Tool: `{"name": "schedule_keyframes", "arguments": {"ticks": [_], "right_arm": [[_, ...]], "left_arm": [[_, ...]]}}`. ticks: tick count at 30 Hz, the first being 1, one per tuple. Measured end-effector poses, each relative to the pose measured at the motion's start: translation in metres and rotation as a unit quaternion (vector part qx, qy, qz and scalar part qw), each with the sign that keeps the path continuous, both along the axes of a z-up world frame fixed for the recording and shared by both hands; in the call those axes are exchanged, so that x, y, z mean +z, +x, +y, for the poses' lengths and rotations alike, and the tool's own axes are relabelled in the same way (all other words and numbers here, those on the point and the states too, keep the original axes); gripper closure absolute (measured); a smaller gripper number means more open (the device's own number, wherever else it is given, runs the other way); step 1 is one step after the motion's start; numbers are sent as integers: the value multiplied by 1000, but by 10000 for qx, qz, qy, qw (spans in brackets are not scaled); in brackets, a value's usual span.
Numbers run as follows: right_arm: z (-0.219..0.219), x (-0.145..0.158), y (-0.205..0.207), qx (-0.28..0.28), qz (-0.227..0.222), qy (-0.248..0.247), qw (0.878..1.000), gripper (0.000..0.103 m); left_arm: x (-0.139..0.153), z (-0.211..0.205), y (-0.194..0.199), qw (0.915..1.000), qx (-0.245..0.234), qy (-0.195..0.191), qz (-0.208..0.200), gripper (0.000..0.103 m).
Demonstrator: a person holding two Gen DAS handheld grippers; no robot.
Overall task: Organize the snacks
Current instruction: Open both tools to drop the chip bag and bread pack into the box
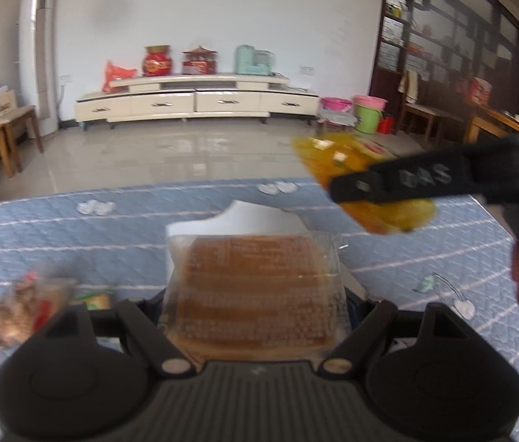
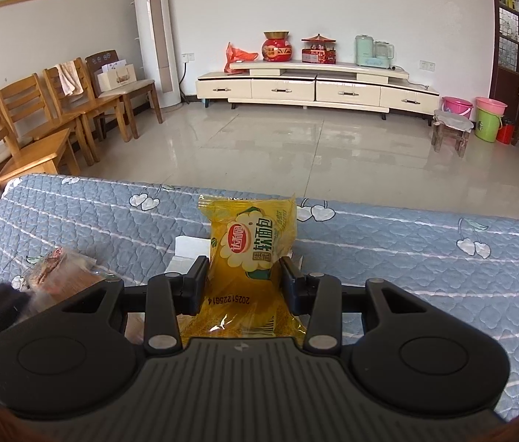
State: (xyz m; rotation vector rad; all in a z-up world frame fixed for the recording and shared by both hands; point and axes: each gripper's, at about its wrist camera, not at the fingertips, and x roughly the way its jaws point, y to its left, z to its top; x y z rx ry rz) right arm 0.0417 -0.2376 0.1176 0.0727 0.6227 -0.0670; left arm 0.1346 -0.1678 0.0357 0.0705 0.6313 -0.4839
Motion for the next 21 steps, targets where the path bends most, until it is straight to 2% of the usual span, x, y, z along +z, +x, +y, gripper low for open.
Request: {"name": "schedule_keyframes", "arguments": {"ticks": [7,11,17,18,19,21], "right_arm": [[-6,-11,18,97,150,1,9998,53],[-8,-17,34,130,224,55,9996,53],[-7,-26,60,239,331,146,9991,51],[-6,-27,64,230,305,146,9992,37],[-4,-29,67,199,268,133,9994,17],[-2,-29,69,134,169,118,9997,13]], "left_arm": [[-18,-10,6,9986,-392,-231,252,20],[-26,-13,6,9973,-612,-210,338,14],[-17,11,2,9992,-236,-284,137,11],[-14,15,1,9995,-140,-276,94,11],[-11,21,0,9996,-71,-272,69,11],[-7,32,-1,9998,80,-184,7,10]]}}
